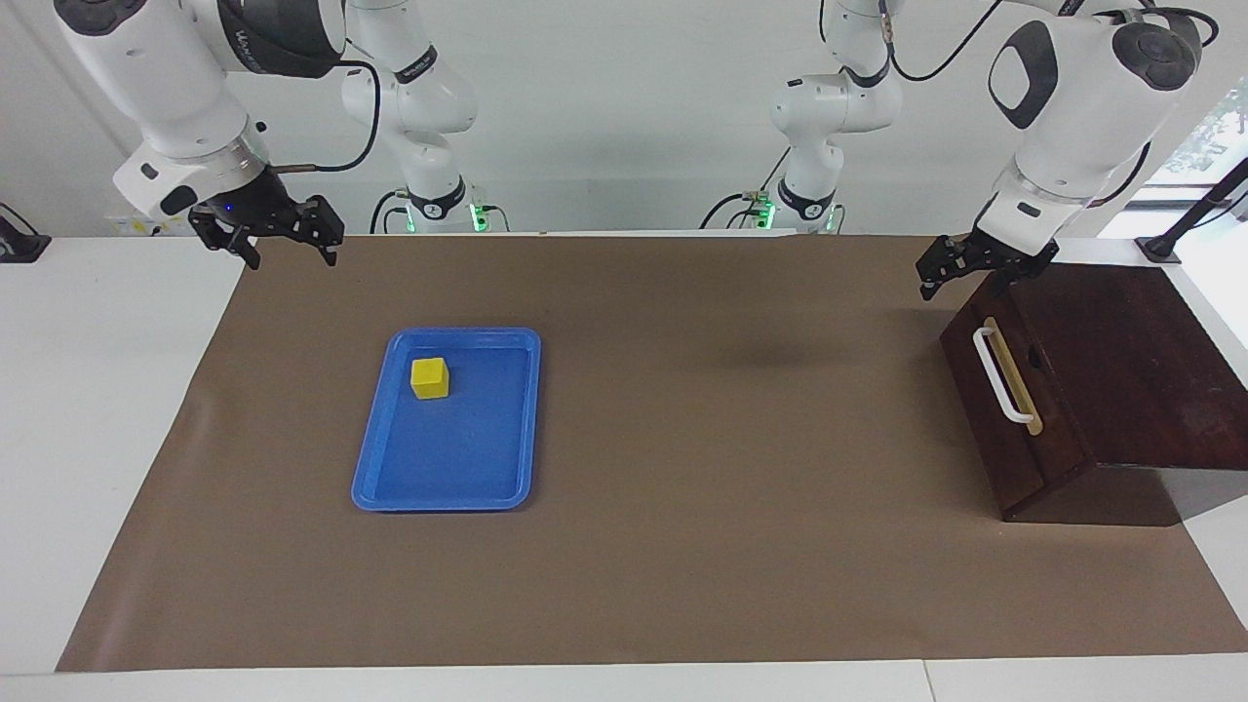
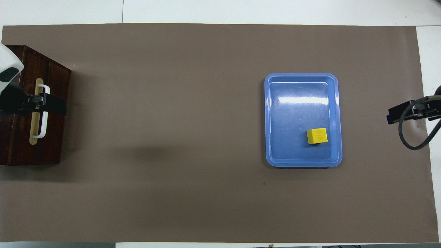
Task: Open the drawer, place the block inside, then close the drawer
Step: 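Move the right gripper over the yellow block while the left gripper reaches the drawer handle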
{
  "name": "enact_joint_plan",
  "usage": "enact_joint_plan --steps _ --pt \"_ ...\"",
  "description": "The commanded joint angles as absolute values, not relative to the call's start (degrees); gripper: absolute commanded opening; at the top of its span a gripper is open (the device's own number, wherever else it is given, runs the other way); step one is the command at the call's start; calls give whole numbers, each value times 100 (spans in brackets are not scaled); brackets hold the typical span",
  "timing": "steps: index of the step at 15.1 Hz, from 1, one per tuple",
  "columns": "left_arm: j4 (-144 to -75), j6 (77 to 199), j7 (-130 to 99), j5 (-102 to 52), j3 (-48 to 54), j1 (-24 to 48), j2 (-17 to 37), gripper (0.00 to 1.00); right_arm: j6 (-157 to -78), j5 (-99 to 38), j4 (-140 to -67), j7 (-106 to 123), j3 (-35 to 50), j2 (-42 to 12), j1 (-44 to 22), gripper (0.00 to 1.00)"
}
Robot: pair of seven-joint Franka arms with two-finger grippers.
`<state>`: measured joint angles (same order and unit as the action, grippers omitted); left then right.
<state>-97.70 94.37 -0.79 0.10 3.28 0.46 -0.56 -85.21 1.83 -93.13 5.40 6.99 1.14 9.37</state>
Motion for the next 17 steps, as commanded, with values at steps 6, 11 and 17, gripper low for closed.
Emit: enact_joint_plan --steps 6,11,17 --pt "-9817 9360 -62 -62 308 44 -158 100 -8612 255 -9237 738 721 79 967 100" --pt "-9817 9360 -62 -62 308 44 -158 100 -8578 150 -9290 599 721 88 984 100" --pt "-9817 9360 -62 -62 308 44 -158 100 -8569 -745 -10018 -2254 677 307 1107 100"
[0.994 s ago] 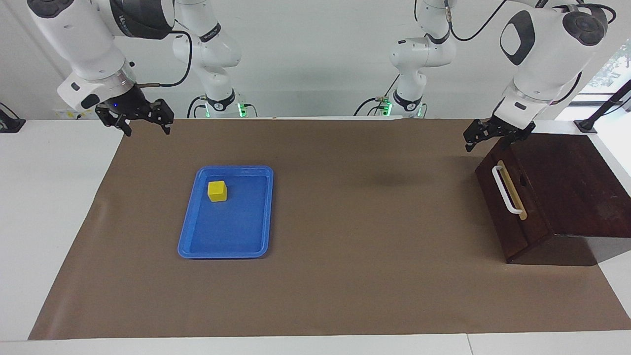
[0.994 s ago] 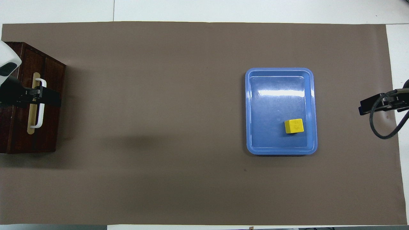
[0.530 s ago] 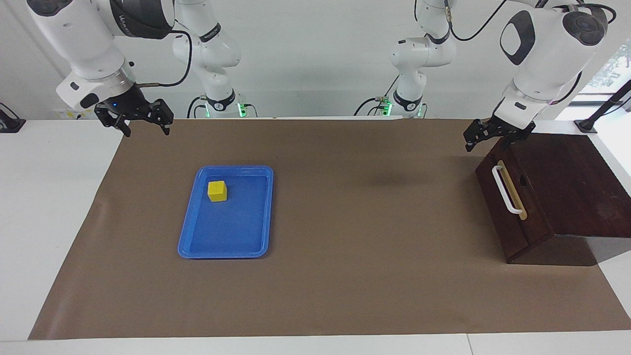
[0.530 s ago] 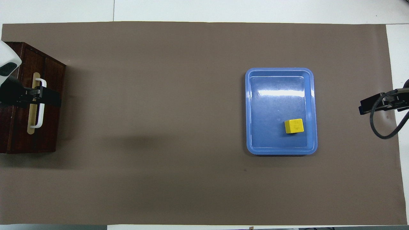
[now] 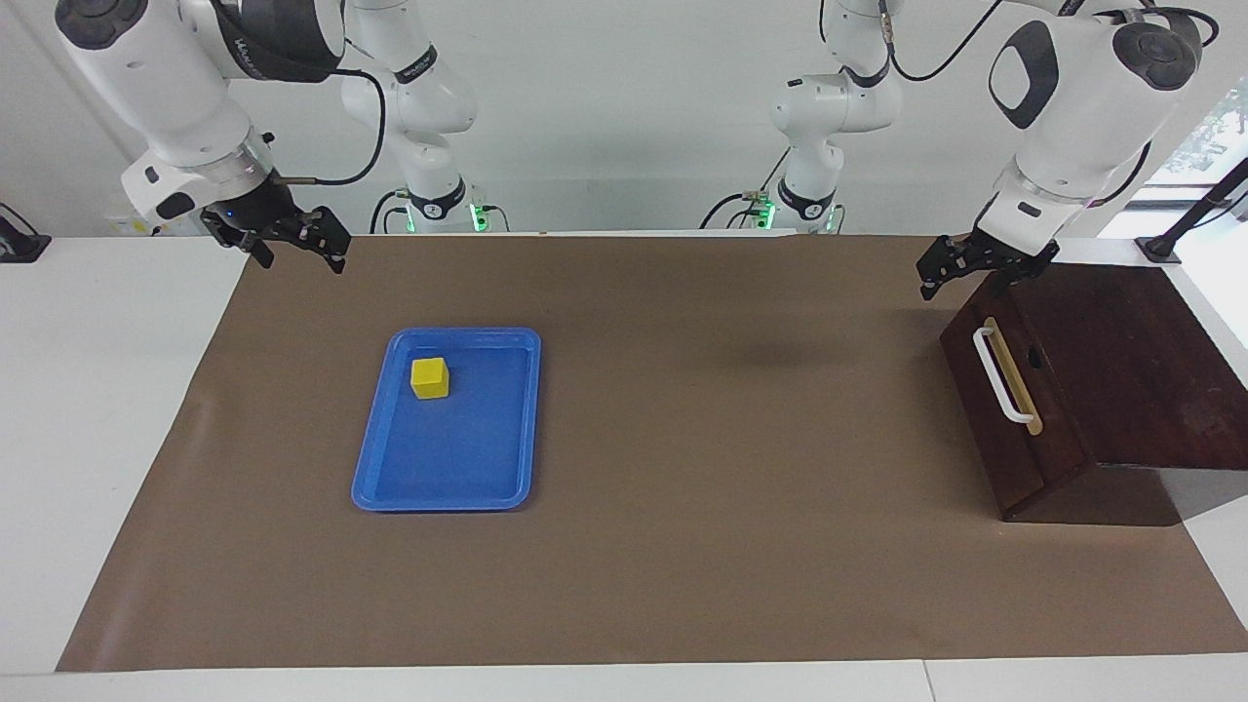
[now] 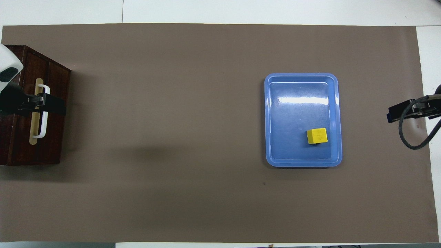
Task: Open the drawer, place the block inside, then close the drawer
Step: 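Move the right gripper over the yellow block while the left gripper reaches the drawer handle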
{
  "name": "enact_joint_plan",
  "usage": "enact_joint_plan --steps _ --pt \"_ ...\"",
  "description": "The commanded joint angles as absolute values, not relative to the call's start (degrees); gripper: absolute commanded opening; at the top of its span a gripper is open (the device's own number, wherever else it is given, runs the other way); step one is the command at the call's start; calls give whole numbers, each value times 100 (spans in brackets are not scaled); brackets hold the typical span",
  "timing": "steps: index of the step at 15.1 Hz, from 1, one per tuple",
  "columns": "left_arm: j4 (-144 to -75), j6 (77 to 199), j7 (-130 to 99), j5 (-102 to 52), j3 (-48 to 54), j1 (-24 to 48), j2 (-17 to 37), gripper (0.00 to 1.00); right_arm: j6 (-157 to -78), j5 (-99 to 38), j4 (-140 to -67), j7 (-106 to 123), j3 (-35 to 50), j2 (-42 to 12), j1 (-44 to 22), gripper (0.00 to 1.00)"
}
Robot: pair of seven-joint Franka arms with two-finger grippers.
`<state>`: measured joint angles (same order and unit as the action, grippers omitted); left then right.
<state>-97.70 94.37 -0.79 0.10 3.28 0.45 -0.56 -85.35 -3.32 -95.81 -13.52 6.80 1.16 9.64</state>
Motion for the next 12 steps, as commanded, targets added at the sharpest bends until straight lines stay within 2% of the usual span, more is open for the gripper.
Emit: enact_joint_plan --steps 1,3,7,10,12 --pt "-9817 9360 -62 -62 308 44 -158 100 -8604 -1017 -10220 -2720 677 316 1212 100" --pt "-9817 9360 -62 -62 308 44 -158 100 -8779 -1535 -10589 -3651 668 282 1335 100" --pt "-9817 9361 -53 -62 316 97 -158 100 -9657 -2556 -11494 -5139 668 220 1494 100" --pt "-9861 9622 -237 78 360 141 -158 100 -9835 -3207 -11759 -5659 659 -78 1740 100" --pt "-10097 10079 -194 761 369 202 -158 100 -10140 -3400 -12031 -5678 659 -141 1766 100"
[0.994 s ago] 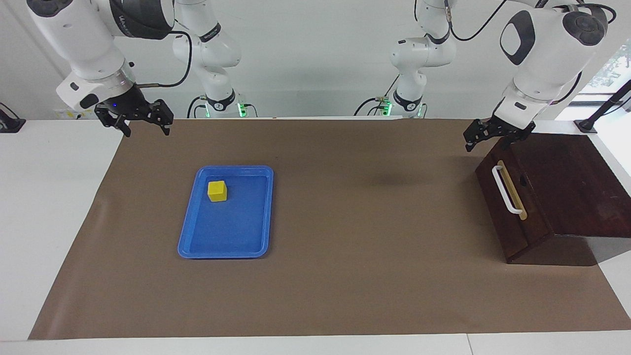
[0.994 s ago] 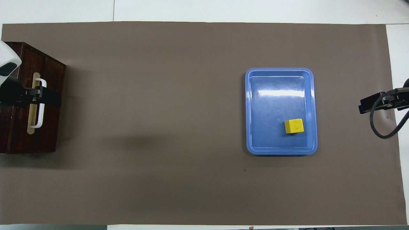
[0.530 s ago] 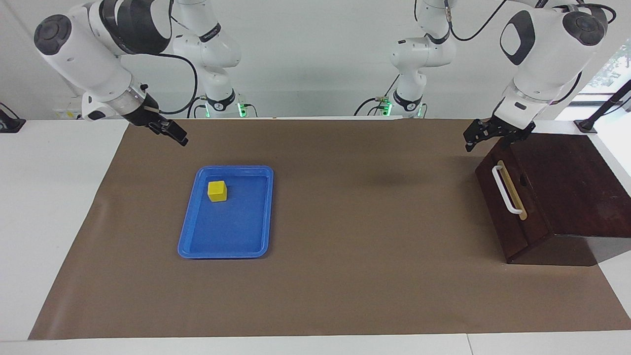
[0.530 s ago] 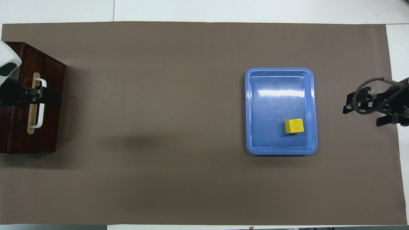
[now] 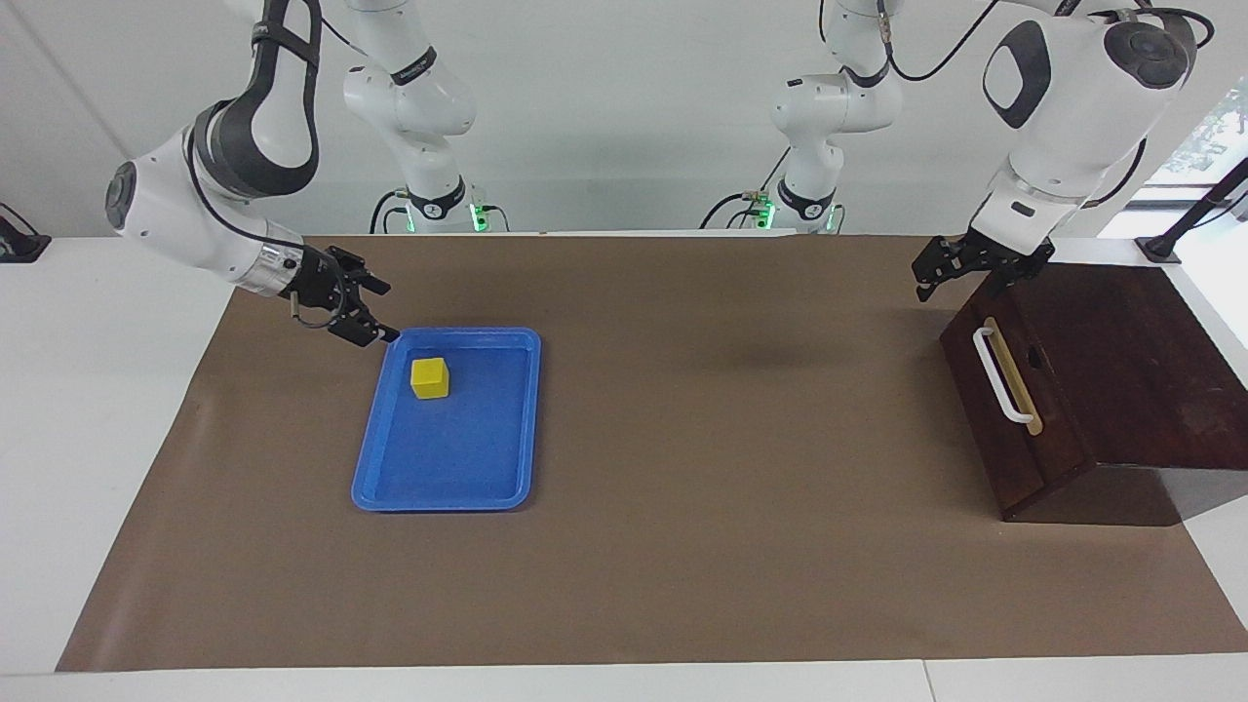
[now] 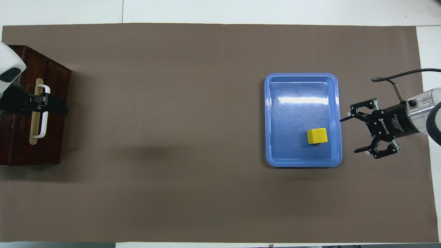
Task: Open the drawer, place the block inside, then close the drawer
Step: 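Move the right gripper over the yellow block while the left gripper reaches the drawer handle, then pull the drawer open with the left gripper while the right gripper lowers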
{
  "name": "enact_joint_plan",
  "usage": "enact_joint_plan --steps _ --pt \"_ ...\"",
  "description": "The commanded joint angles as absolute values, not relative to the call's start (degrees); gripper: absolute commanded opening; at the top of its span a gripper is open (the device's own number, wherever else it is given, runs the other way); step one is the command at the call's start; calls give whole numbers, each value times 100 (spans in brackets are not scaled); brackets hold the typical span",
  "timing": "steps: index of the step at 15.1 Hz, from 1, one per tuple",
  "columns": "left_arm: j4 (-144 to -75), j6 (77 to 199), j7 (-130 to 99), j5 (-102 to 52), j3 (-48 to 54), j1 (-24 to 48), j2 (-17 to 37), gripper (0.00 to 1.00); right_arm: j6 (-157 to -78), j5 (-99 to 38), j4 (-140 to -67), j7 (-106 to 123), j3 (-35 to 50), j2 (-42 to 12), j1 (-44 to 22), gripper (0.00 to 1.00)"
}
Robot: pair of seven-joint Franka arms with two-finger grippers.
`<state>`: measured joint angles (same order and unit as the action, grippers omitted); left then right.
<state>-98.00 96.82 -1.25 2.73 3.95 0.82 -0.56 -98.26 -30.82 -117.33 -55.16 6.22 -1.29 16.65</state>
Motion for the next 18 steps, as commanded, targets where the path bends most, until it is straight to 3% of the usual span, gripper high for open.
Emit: enact_joint_plan --steps 1,5,9,18 --pt "-10255 10325 -193 1156 369 315 -141 100 -10308 -3514 -12189 -5660 668 -106 1793 100" --pt "-10809 11195 -228 2247 369 378 210 100 -10845 -4104 -12524 -5582 668 -254 1784 100" --pt "-10925 11671 -237 3066 369 448 658 100 -10863 -4122 -12656 -4915 668 -544 1915 100" --pt "-11250 12190 -1001 3129 334 141 800 100 -11408 -4641 -12577 -4324 668 -1169 1890 100"
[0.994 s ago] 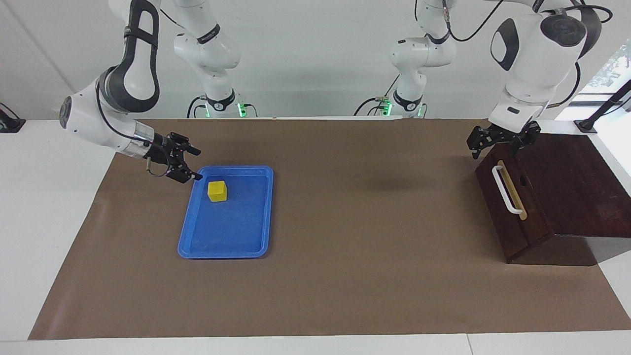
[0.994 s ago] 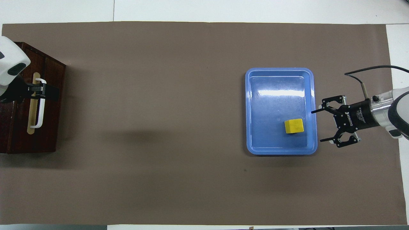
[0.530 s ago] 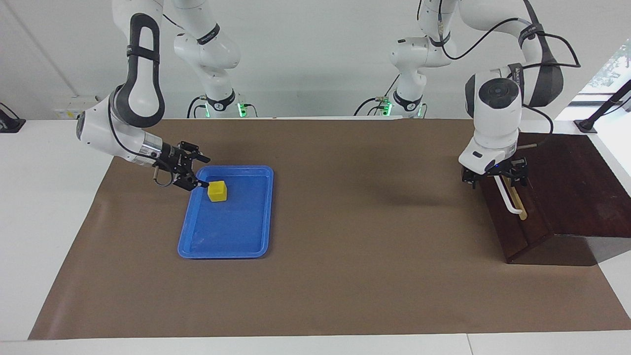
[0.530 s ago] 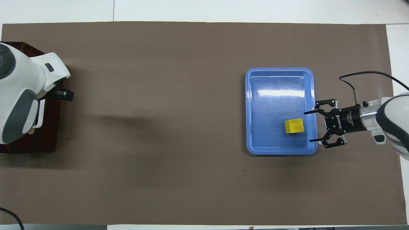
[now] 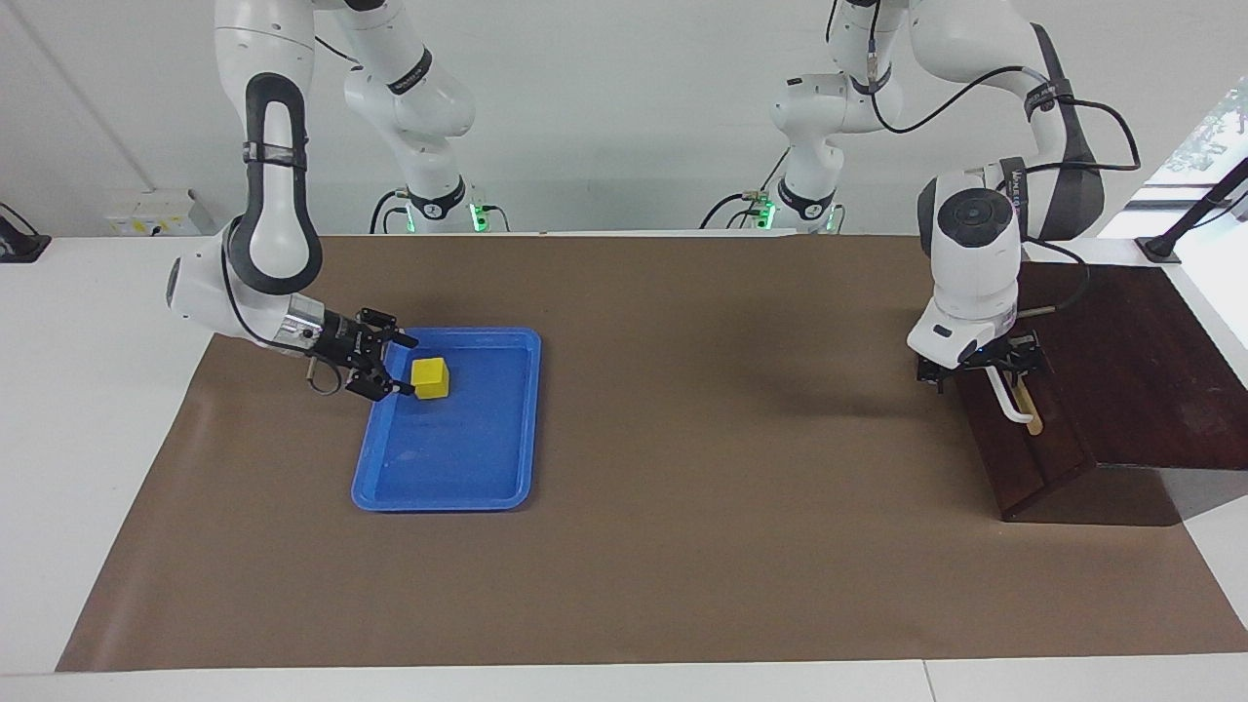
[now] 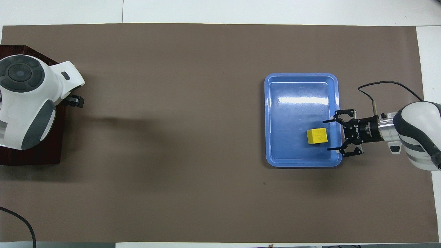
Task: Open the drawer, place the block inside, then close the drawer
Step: 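Pull the drawer open with the left gripper while the right gripper lowers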
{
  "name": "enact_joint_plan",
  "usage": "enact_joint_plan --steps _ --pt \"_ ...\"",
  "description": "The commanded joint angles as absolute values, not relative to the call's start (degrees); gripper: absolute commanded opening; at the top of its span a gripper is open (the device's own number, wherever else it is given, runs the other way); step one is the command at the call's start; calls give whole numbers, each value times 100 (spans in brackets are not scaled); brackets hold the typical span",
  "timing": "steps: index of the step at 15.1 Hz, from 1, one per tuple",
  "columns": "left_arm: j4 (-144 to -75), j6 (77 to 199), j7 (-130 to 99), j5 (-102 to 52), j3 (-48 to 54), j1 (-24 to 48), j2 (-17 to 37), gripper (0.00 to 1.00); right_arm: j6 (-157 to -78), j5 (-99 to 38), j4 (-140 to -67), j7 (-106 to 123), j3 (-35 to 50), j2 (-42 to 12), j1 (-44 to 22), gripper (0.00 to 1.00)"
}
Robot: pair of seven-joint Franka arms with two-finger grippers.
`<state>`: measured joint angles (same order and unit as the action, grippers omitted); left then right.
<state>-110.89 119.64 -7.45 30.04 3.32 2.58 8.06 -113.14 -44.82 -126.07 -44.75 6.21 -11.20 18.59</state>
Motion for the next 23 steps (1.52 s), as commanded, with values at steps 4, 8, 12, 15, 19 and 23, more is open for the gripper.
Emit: enact_joint_plan --steps 4,8,12,15,19,23 --pt "-11434 12226 -1099 3129 325 88 800 100 -11540 -4641 -12612 -4210 677 -1195 1872 100" --pt "-11593 12304 -1213 3340 334 88 826 100 -11549 -4641 -12621 -4184 686 -1222 1837 100" --pt "-11628 12392 -1230 3340 352 97 826 100 -11689 -4641 -12612 -4175 677 -1230 1644 100" --pt "-11689 12401 -1230 3340 360 167 826 100 -11698 -4641 -12612 -4140 677 -1239 1608 100" --pt "-11681 12349 -1292 3314 369 360 826 100 -11698 -4641 -12621 -4052 668 -1231 1617 100" --pt "-11646 12270 -1406 3112 369 763 817 100 -11698 -4641 -12621 -4052 668 -1239 1679 100"
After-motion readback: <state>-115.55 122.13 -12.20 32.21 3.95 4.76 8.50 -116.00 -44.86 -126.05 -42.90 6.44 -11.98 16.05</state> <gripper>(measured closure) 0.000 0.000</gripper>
